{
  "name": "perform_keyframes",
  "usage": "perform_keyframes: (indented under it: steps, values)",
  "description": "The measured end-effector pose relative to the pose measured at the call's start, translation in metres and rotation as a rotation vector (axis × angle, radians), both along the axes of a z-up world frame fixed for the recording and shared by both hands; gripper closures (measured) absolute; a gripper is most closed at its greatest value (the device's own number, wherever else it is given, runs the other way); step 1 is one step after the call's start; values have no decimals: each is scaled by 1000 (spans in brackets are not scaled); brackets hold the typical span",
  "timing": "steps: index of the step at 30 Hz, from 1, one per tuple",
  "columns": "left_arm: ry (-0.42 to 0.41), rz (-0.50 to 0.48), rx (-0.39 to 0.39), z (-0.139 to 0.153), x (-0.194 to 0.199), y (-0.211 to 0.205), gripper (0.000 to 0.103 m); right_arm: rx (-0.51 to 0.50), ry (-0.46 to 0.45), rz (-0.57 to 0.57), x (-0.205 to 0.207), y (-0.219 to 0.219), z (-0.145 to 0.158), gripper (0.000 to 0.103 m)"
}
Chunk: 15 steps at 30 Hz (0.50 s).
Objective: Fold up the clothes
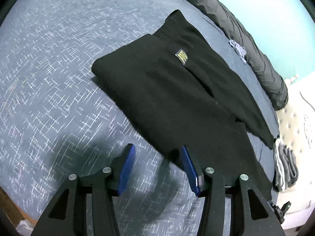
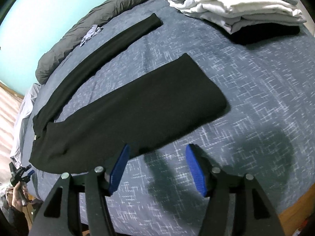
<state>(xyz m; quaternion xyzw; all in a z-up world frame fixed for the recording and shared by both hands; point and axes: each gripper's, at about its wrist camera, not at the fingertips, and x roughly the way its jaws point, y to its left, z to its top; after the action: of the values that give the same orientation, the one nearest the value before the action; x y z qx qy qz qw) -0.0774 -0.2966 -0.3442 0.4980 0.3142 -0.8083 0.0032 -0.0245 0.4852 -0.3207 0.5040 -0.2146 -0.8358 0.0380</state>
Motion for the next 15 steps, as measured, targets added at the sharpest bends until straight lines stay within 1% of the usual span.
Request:
perform_keyframes:
  steps: [2,6,11,13,15]
  values:
    - [0,11,-1,-2,-4,-2,50,-13,3,-2,-2,-1,0,42]
    - [0,26,-41,-6,-10,-4,50,-36,2,-12,-7,-2,-1,42]
    - [15,23,-25,-8,-13,-6,51,-56,1,-34,-11,-2,-5,42]
    - [20,19,-23,-9,-15,-7,54,-70,0,-45,-13,-1,-7,42]
    - [19,16,-21,-11,-17,-7,62,-84,-3,-58,-15,1,-8,42]
